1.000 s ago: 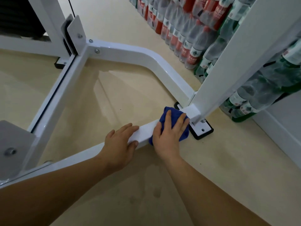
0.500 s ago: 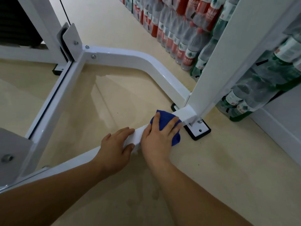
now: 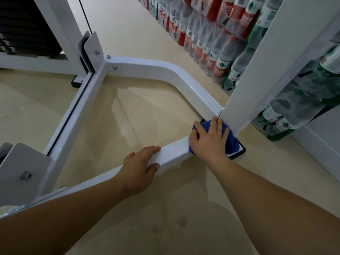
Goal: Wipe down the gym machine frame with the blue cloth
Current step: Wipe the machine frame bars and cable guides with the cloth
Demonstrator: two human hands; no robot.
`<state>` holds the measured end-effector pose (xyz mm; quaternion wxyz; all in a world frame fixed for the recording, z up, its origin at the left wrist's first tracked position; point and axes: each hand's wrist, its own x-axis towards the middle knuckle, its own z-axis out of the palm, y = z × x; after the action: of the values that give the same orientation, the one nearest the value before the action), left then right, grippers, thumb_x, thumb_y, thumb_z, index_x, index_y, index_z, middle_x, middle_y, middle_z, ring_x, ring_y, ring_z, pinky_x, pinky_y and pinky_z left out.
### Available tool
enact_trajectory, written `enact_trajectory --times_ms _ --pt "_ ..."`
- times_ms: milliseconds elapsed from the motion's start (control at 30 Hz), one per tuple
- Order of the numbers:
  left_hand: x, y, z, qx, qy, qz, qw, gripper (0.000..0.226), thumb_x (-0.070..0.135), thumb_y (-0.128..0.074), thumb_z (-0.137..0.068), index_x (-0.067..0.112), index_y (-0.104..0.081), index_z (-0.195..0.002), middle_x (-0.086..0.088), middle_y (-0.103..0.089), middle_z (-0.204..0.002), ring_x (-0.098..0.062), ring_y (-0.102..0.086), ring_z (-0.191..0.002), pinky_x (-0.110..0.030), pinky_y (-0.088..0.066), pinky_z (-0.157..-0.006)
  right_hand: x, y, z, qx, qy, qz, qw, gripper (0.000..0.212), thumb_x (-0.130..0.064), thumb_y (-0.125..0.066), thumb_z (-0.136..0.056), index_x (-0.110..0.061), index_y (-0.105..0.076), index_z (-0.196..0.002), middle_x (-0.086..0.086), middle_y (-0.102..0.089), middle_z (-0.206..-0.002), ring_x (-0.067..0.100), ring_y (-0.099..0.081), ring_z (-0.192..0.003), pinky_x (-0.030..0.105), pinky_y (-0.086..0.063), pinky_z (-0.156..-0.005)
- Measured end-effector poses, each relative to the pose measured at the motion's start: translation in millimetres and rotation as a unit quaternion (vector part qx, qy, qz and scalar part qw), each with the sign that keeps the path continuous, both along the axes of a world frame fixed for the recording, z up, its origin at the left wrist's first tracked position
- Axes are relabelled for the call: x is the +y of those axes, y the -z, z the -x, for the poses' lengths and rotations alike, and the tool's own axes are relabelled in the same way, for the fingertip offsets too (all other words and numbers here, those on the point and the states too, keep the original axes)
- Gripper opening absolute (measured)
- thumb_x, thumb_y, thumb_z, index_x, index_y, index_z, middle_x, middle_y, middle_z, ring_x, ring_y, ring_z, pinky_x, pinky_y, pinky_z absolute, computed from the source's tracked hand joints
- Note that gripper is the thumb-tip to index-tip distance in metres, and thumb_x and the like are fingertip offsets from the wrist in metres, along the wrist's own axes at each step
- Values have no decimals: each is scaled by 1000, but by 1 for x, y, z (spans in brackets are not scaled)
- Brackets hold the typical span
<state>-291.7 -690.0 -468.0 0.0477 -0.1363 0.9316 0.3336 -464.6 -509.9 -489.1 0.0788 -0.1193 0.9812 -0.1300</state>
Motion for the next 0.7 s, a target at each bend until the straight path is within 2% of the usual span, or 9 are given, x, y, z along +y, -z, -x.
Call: enact_trajectory --times_ms 133,233,367,500,600,700 --pt "-2 -2 1 -13 4 -11 1000 51 26 -59 -100 28 -44 -149 9 -47 -152 -15 -44 -139 -38 -28 -119 -11 11 -31 28 59 80 995 52 -42 -28 -107 -38 -28 -159 17 8 -169 35 15 -155 54 4 -124" --pt "-2 -2 1 -14 -1 -16 1000 52 23 -61 -99 25 -46 -148 6 -47 -153 -17 -44 -141 -38 -29 -120 -31 17 -70 9 85 148 985 55 -42 -29 -108 -42 -15 -161 13 21 -168 33 27 -152 57 0 -124" --pt "-2 -6 -4 -28 -5 -5 1000 53 22 -59 -100 21 -44 -151 2 -42 -157 -19 -38 -145 -37 -27 -122 -58 20 -116 -28 67 143 987 58 -45 -24 -108 -44 -1 -161 9 35 -163 33 36 -148 55 -1 -123" --pt "-16 -22 -21 -46 -20 22 999 51 21 -55 -102 18 -43 -151 1 -39 -159 -18 -36 -146 -28 -24 -120 -65 27 -142 31 -17 109 993 61 -50 -10 -104 -35 -5 -163 23 18 -166 41 28 -151 58 2 -124" --pt "-35 -38 -43 -67 -12 53 996 50 20 -55 -102 20 -44 -151 0 -37 -160 -18 -36 -147 -28 -24 -120 -71 31 -155 53 -61 77 994 60 -49 -15 -105 -32 -12 -163 28 3 -167 43 16 -154 58 -3 -125" --pt "-46 -49 -78 -80 -21 67 994 52 21 -54 -103 23 -40 -153 4 -34 -162 -16 -35 -147 -29 -24 -121 -91 30 -177 32 -101 73 992 61 -52 -18 -104 -32 -21 -162 25 -7 -168 42 4 -156 63 -9 -122"
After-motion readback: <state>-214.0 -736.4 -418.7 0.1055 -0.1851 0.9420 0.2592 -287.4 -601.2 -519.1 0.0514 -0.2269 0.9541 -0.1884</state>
